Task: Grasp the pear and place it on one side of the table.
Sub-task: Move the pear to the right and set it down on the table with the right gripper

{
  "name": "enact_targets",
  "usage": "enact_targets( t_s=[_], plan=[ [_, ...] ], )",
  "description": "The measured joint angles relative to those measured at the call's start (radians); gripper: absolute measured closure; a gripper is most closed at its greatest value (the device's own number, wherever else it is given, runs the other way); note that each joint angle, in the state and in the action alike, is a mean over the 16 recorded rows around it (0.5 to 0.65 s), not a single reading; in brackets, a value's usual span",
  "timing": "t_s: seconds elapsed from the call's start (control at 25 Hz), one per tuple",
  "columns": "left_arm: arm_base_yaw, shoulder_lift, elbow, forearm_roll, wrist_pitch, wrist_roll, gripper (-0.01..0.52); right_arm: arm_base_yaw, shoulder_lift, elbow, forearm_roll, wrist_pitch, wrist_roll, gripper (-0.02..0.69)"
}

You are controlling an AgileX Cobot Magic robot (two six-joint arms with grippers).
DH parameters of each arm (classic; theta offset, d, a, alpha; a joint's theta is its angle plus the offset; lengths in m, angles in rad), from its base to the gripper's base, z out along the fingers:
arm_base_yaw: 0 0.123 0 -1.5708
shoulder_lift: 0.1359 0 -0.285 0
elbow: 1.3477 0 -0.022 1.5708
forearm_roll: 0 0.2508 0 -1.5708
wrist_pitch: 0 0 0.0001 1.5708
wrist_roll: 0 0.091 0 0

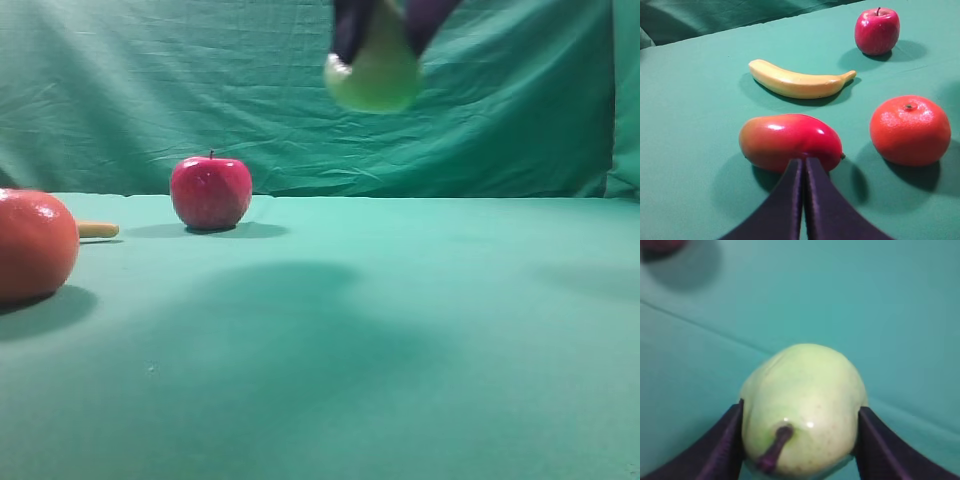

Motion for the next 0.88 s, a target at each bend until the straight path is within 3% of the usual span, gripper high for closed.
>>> enact_targets(
  t_s=[0.28,0.48,0.88],
  plan=[
    [0.000,0.000,0.000,0.000,0.000,0.000,0.514,-0.102,-0.013,0.173,-0.001,-0.152,0.001,0.259],
    [0.000,0.000,0.000,0.000,0.000,0.000,0.514,-0.115,0.011,0.207,-0.001,-0.220,0.001,0.191],
    [0.000,0.000,0.000,0.000,0.000,0.000,0.514,-0.116,-0.039,0.146,0.001,-0.086,0.001,0.066]
  ],
)
